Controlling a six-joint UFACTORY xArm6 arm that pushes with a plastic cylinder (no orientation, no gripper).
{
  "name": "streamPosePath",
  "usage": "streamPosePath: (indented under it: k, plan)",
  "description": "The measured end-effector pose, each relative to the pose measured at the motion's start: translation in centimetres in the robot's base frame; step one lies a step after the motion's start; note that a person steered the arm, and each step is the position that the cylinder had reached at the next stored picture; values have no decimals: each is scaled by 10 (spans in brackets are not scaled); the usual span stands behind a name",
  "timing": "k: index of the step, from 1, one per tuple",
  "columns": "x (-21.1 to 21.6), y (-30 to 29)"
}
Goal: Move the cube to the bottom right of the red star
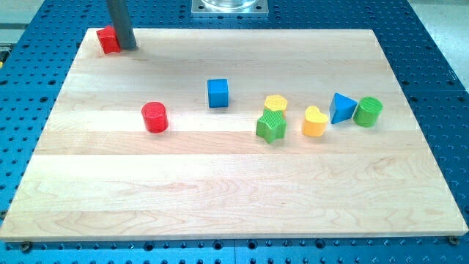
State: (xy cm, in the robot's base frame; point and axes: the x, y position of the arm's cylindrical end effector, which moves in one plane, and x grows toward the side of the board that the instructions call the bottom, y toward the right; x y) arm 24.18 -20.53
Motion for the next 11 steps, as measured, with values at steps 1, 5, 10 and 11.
streamPosePath:
  k: [1, 5, 10, 11]
  plan:
    - [19, 65]
    - [144, 191]
    - [148, 56]
    - [119, 46]
